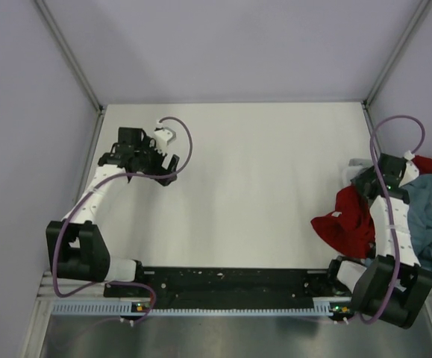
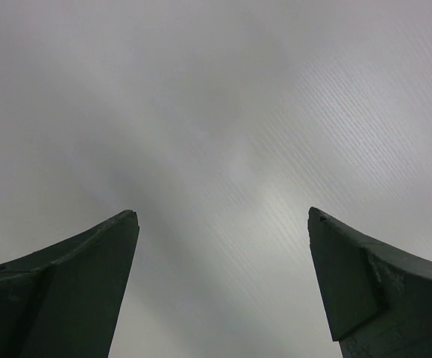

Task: Fold and stack the t-shirts
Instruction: Grab crumpled tshirt from bin with the right arm

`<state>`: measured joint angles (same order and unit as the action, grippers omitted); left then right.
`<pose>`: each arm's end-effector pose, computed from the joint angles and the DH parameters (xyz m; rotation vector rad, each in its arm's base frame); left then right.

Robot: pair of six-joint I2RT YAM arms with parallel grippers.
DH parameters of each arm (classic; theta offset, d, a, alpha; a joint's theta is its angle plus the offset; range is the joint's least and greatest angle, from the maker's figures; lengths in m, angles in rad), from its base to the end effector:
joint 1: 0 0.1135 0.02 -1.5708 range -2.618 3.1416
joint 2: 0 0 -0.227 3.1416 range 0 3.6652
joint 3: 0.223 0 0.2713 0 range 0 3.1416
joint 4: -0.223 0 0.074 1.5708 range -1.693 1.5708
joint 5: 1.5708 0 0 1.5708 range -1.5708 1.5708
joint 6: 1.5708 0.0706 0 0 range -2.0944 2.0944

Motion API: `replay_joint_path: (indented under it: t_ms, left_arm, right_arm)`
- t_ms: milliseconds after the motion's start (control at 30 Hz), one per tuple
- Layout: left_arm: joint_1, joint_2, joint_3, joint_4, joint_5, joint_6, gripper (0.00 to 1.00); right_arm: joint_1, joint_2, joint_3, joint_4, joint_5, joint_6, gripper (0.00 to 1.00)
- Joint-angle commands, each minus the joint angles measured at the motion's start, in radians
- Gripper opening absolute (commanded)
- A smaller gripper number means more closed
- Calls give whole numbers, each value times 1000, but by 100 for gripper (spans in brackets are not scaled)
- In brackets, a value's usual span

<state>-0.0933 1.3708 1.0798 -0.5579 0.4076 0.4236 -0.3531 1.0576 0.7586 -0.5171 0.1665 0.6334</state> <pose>0.3332 -0.0593 0.2134 0.7773 2.2233 -0.3330 0.2563 -0.1069 0.1860 1.1922 2.0521 -0.0647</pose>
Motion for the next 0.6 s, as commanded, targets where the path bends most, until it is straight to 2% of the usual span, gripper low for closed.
replay_joint_path:
  t_ms: [0,33,100,133,167,200,267,400,567]
  left_arm:
    - [1,16,45,-20,13,20,99]
    - [1,19,42,-20,11,23,99]
    - [1,17,40,-20,5,24,99]
    - [1,19,40,-20,5,26,99]
    - [1,19,40,-20,2,27,99]
    - [1,19,40,-22,0,27,99]
    - [1,19,40,-23,-1,29,99]
    - [1,10,42,-30,-10,33,99]
    - [1,-9,49,-39,-9,40,99]
  right_arm:
    - [-15,44,-22,112,-19,23,53]
    - [-15,53,-28,120,-21,23,52]
    - [-21,74,-38,137,-38,22,38]
    - [-26,76,-38,146,-57,20,26]
    - [-32,73,-35,149,-77,9,8]
    - [-33,68,-25,147,-97,2,0]
    - [-35,30,-7,138,-113,-15,0]
    - [-35,-121,71,69,-18,-52,0]
    - [-35,-274,273,40,65,-136,0]
